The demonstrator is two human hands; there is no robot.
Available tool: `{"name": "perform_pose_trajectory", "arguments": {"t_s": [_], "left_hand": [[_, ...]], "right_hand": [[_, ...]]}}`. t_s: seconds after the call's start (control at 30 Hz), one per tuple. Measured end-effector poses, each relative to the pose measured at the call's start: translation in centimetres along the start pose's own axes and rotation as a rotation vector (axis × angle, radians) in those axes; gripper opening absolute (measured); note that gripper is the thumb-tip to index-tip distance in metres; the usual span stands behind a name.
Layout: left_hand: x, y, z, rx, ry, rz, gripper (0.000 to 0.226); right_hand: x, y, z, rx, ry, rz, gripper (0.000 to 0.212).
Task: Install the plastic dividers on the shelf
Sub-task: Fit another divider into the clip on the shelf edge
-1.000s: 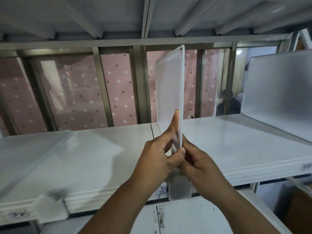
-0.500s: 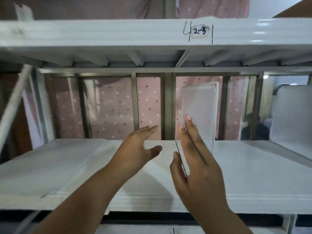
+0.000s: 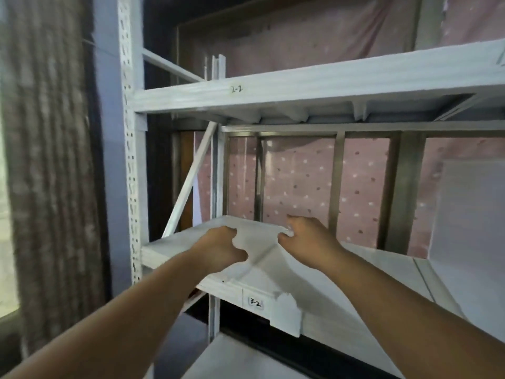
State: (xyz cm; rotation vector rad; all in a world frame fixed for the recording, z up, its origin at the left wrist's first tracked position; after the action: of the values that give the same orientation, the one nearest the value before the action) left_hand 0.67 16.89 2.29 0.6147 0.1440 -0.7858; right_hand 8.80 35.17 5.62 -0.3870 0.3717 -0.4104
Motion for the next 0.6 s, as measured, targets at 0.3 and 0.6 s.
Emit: {"name": "perform_pose_trajectory", "arguments": {"t_s": [0.3, 0.6], "left_hand": [[6.1, -9.7, 6.1, -0.117, 0.039, 0.302, 0.064], [10.5, -16.4, 8.9, -0.23, 0.022, 0.486, 0.055]], "right_hand": [[-2.1, -7.8, -11.9, 0.029, -0.346, 0.082, 0.066], [-1.7, -11.7, -17.0, 0.327, -0.369, 0.16, 0.06]]}}
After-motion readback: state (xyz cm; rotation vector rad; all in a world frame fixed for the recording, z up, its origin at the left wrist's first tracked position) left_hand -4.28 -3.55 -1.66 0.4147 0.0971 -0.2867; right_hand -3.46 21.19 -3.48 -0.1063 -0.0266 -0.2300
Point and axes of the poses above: each hand's wrist, its own x-axis away from the middle knuckle, its own z-axis out of the back of the hand, y = z × x, the point moved 6 cm from there along -x, towards the middle knuckle, and after that the axes turned 15 degrees about -z, right-handed, at the moved point
